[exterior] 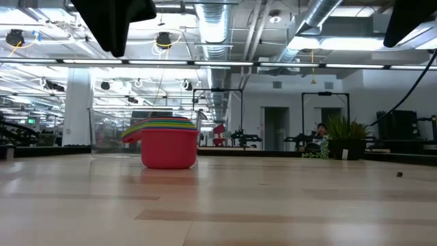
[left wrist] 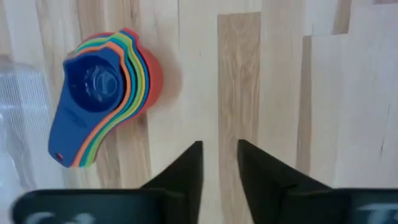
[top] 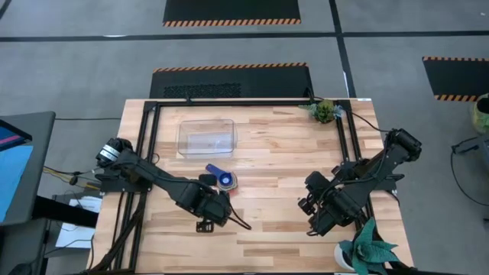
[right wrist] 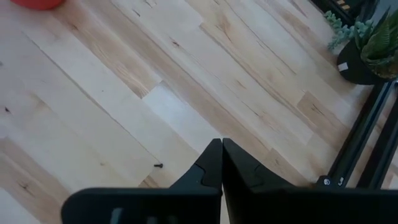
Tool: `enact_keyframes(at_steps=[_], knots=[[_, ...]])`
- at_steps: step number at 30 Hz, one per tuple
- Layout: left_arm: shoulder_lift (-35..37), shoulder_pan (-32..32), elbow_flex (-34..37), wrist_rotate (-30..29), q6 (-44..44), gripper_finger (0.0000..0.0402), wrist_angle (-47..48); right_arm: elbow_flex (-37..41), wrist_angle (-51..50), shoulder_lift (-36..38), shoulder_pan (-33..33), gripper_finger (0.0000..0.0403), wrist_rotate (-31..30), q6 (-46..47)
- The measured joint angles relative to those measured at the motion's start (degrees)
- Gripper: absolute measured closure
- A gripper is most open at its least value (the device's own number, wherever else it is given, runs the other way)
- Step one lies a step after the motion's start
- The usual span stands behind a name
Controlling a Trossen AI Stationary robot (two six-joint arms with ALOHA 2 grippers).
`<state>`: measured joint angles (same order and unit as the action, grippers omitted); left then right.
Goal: Nest measuring cups in basket
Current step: Put the stacked measuring cups into the transparent bin
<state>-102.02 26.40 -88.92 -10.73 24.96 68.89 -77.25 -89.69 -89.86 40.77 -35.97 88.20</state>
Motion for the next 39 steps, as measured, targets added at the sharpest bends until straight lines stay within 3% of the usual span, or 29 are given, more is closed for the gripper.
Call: enact_keyframes(at_steps=[8, 14, 19, 28, 39], knots=[[0.0, -1.5, 0.0, -0.1, -8.7, 0.0204, -0.4, 0.0, 0.0, 0.0, 0.0, 0.0377, 0.0, 0.2], [0.0, -3.2, -0.1, -0.3, -17.3, 0.0157, -4.0, 0.0, 0.0, 0.0, 0.0, 0.0384, 0.0, 0.2], [0.0, -4.6, -0.2, -6.4, -19.1, 0.0155, -3.9, 0.0, 0.2, 0.0, 0.0, 0.0381, 0.0, 0.3], [-0.1, -1.0, -1.0, -26.8, -25.9, 0.0182, -2.8, 0.0, 0.5, 0.0, 0.0, 0.0380, 2.9, 0.4], [-0.1, 10.9, -5.9, -26.3, -7.4, 0.0212, 0.1, 0.0, 0.5, 0.0, 0.0, 0.0375, 3.4, 0.4]])
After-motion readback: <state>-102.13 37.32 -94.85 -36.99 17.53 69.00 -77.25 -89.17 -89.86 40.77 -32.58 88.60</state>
